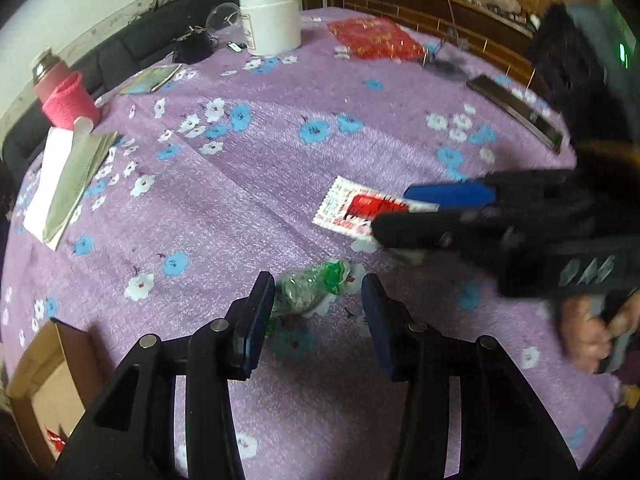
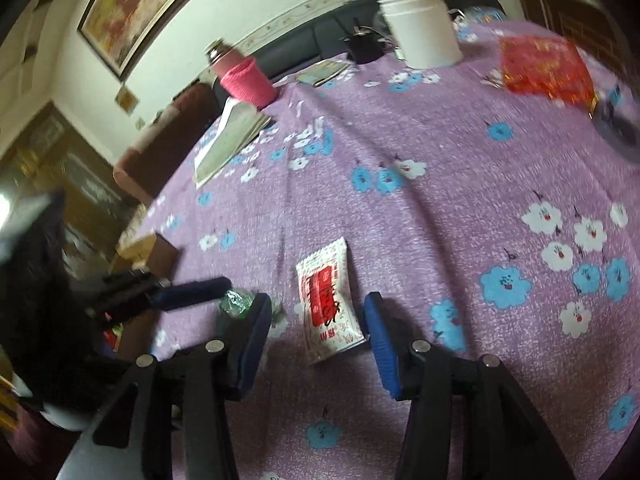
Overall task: Organize snacks
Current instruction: 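Grasp the green-wrapped candy with the left tool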
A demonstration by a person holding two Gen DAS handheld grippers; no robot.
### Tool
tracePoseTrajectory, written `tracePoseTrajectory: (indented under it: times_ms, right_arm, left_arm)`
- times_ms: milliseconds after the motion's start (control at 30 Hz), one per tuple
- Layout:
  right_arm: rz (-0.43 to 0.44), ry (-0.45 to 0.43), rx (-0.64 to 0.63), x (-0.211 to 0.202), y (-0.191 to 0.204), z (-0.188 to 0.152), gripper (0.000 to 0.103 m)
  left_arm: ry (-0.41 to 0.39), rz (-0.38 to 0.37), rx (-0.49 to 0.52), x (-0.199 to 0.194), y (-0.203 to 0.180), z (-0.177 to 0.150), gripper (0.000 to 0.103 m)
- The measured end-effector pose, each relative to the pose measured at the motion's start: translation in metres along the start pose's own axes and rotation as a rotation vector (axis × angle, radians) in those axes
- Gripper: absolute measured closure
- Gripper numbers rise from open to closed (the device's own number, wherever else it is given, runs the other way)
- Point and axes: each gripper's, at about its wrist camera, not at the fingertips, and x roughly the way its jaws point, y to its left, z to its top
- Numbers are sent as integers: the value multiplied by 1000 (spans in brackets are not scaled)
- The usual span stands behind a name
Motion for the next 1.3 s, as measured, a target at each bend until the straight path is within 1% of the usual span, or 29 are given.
tracePoseTrajectory:
  times_ms: [33,67,100,133,167,300,333,400,433,533,600,633,667,767,800,867,900,933,967,1000,1067,1133,1167,1233,1267,1300]
  right_arm:
    - [10,-1,14,-1,-3,1,51]
    - [18,0,24,-1,-4,1,51]
    - [17,-1,24,-1,-4,2,51]
    - [10,-3,16,-1,-2,2,51]
    - [-6,-5,-1,-1,0,1,51]
    - [-82,-16,-88,3,14,-2,51]
    - [-99,-19,-107,4,17,-3,51]
    - [-130,-26,-140,6,21,-5,51]
    - [-146,-27,-158,7,23,-5,51]
    - [-203,-25,-224,11,33,-9,51]
    - [-210,-16,-257,13,38,-11,61]
    - [-219,-10,-273,14,40,-12,70]
    - [-228,-9,-286,14,41,-14,73]
    - [-238,-7,-288,12,41,-16,74]
    - [-239,-8,-278,10,40,-17,74]
    - [-228,-5,-253,7,36,-17,74]
    - [-218,-3,-237,6,33,-16,74]
    - [-209,-2,-221,4,31,-15,74]
    - [-203,-1,-206,3,28,-13,74]
    - [-200,-2,-193,2,25,-12,74]
    - [-199,-3,-176,0,21,-10,74]
    - [-187,-1,-162,0,19,-8,74]
    - [-182,0,-158,0,18,-8,74]
    - [-176,2,-154,0,17,-7,74]
    - [-172,2,-149,0,16,-6,74]
    - [-166,2,-142,0,15,-6,74]
  left_arm:
    - [14,21,10,3,-3,0,58]
    - [10,26,8,3,-4,0,58]
    - [17,16,-8,3,-4,0,60]
    - [19,24,-17,2,-4,1,69]
    - [22,33,-21,2,-4,1,74]
    - [16,52,-70,-1,1,-2,82]
    - [14,50,-87,-2,2,-4,82]
    - [11,52,-114,-5,4,-9,87]
    - [9,56,-123,-8,4,-11,87]
    - [5,53,-148,-16,3,-22,87]
    - [-12,66,-156,-26,1,-29,87]
    - [-20,62,-157,-29,1,-31,87]
    - [-27,54,-156,-33,1,-32,87]
    - [-52,76,-127,-42,-1,-33,86]
    - [-54,81,-119,-43,-2,-33,84]
    - [-60,94,-78,-43,-8,-27,74]
    - [-62,103,-56,-42,-11,-25,63]
    - [-68,124,-5,-39,-18,-20,54]
    - [-73,137,26,-37,-21,-17,51]
    - [-79,164,79,-33,-26,-13,51]
    - [-73,193,137,-24,-30,-8,51]
    - [-39,176,174,-11,-30,-4,47]
    - [-14,159,187,-3,-30,-4,47]
    - [-26,124,176,-2,-27,-5,47]
    - [-10,85,132,-2,-21,-4,50]
    - [3,60,92,-2,-17,-4,60]
